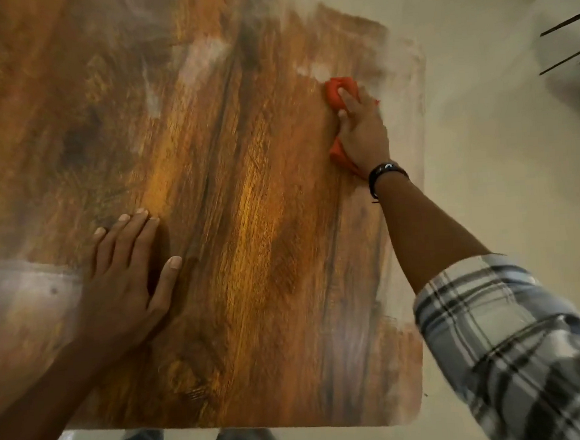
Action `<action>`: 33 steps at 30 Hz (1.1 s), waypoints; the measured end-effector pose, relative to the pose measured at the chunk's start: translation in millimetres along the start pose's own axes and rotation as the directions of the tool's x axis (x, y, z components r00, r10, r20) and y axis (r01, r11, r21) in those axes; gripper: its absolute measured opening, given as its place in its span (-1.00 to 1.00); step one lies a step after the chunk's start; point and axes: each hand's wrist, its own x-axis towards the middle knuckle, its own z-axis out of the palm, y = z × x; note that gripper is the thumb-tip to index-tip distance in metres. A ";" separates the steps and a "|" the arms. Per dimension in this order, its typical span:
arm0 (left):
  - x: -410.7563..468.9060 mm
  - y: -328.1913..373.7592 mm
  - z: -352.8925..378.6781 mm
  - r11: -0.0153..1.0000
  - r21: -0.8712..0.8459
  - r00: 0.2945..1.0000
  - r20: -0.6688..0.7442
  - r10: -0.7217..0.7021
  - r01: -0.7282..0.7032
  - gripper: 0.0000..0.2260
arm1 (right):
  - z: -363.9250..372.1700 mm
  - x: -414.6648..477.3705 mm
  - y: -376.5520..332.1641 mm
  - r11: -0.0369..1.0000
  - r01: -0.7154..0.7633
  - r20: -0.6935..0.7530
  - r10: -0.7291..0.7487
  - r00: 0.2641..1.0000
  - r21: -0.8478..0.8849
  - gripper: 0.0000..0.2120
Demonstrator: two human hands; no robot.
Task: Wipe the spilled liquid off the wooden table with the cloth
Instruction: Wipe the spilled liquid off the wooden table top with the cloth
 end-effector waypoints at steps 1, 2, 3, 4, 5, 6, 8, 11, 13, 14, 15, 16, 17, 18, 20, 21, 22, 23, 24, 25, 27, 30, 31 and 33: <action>0.9 0.8 0.6 0.998 0.063 1.000 0.000 -0.001 0.001 -0.37 | 0.9 3.3 -0.6 0.999 -0.039 -0.009 0.039 0.999 0.000 -0.58; 2.2 2.9 1.3 0.992 0.125 1.000 0.009 -0.006 0.004 -0.36 | 4.2 -2.4 -4.1 0.999 -0.042 -0.017 0.042 0.999 0.006 -0.58; 4.3 7.0 2.3 0.985 0.171 0.999 0.027 -0.022 0.017 -0.35 | 8.5 -15.8 -9.1 1.000 -0.016 -0.039 0.017 0.999 0.017 -0.59; 8.1 13.0 3.8 0.981 0.192 0.998 0.042 -0.039 0.031 -0.35 | 14.4 -36.3 -12.6 0.999 0.034 -0.063 -0.032 0.997 0.023 -0.59; 13.0 21.2 6.0 0.982 0.187 0.998 0.051 -0.040 0.029 -0.34 | 21.4 -63.3 -16.1 0.996 0.091 -0.077 -0.090 0.993 0.018 -0.60; 19.3 33.7 10.2 0.986 0.170 0.998 0.059 -0.016 0.006 -0.33 | 27.4 -96.2 -16.1 0.989 0.145 -0.075 -0.143 0.987 0.011 -0.60; 32.6 57.4 20.9 0.986 0.156 0.996 0.076 0.041 -0.052 -0.33 | 40.1 -166.6 -17.0 0.967 0.256 -0.021 -0.255 0.967 0.017 -0.57; 60.0 94.2 40.8 0.982 0.114 0.986 0.088 0.143 -0.153 -0.36 | 32.4 -233.1 16.2 0.953 0.302 0.056 -0.303 0.951 0.019 -0.56; 70.4 103.7 51.7 0.970 0.124 0.975 0.098 0.199 -0.210 -0.37 | 14.1 -225.3 53.0 0.981 0.191 -0.005 -0.191 0.982 0.044 -0.59; 72.6 103.2 56.6 0.963 0.137 0.971 0.096 0.221 -0.232 -0.37 | 5.1 -211.5 67.2 0.994 0.092 -0.047 -0.089 0.995 0.064 -0.60; 72.8 100.9 60.3 0.956 0.153 0.967 0.086 0.238 -0.249 -0.38 | -1.8 -192.6 77.8 0.998 -0.003 -0.083 0.009 0.996 0.068 -0.60; 72.1 98.3 62.6 0.952 0.167 0.966 0.072 0.248 -0.257 -0.39 | -7.2 -172.0 85.7 0.995 -0.081 -0.108 0.088 0.990 0.066 -0.60; 70.8 96.4 63.9 0.950 0.175 0.966 0.061 0.251 -0.258 -0.39 | -11.1 -152.9 91.3 0.989 -0.137 -0.123 0.144 0.982 0.063 -0.59; 69.8 95.7 64.9 0.950 0.178 0.967 0.052 0.251 -0.256 -0.39 | -13.0 -136.7 94.7 0.983 -0.172 -0.138 0.180 0.974 0.065 -0.59; 69.5 95.8 65.6 0.949 0.178 0.966 0.040 0.256 -0.259 -0.41 | -11.2 -123.8 95.1 0.977 -0.196 -0.168 0.207 0.964 0.080 -0.60; 68.9 96.0 65.7 0.948 0.174 0.964 0.037 0.263 -0.266 -0.41 | -8.6 -131.5 92.4 0.977 -0.195 -0.179 0.209 0.961 0.090 -0.60; 68.0 95.7 65.7 0.949 0.166 0.964 0.032 0.265 -0.267 -0.42 | -4.2 -149.1 88.9 0.979 -0.180 -0.185 0.195 0.963 0.095 -0.60; 67.4 95.0 65.4 0.952 0.157 0.964 0.025 0.264 -0.264 -0.42 | 1.8 -176.8 84.7 0.982 -0.162 -0.178 0.178 0.968 0.100 -0.60; 66.8 94.7 65.0 0.954 0.151 0.965 0.021 0.260 -0.260 -0.42 | 7.5 -213.3 80.5 0.983 -0.155 -0.166 0.171 0.971 0.102 -0.59; 66.6 94.6 64.4 0.956 0.149 0.967 0.018 0.254 -0.254 -0.42 | 11.7 -254.0 77.4 0.981 -0.163 -0.152 0.177 0.972 0.103 -0.58; 68.3 95.6 63.6 0.956 0.154 0.968 0.028 0.248 -0.249 -0.42 | 15.1 -325.4 73.7 0.967 -0.229 -0.137 0.243 0.960 0.107 -0.57; 82.6 102.9 65.7 0.950 0.178 0.966 0.022 0.258 -0.257 -0.47 | 14.5 -363.8 76.3 0.931 -0.346 -0.128 0.359 0.925 0.114 -0.56; 92.0 107.0 66.2 0.953 0.178 0.968 0.005 0.250 -0.247 -0.48 | 13.1 -355.7 77.9 0.930 -0.350 -0.127 0.362 0.924 0.110 -0.55; 117.8 115.5 66.5 0.963 0.157 0.973 -0.029 0.227 -0.220 -0.50 | 10.7 -320.3 83.4 0.939 -0.325 -0.119 0.338 0.934 0.116 -0.54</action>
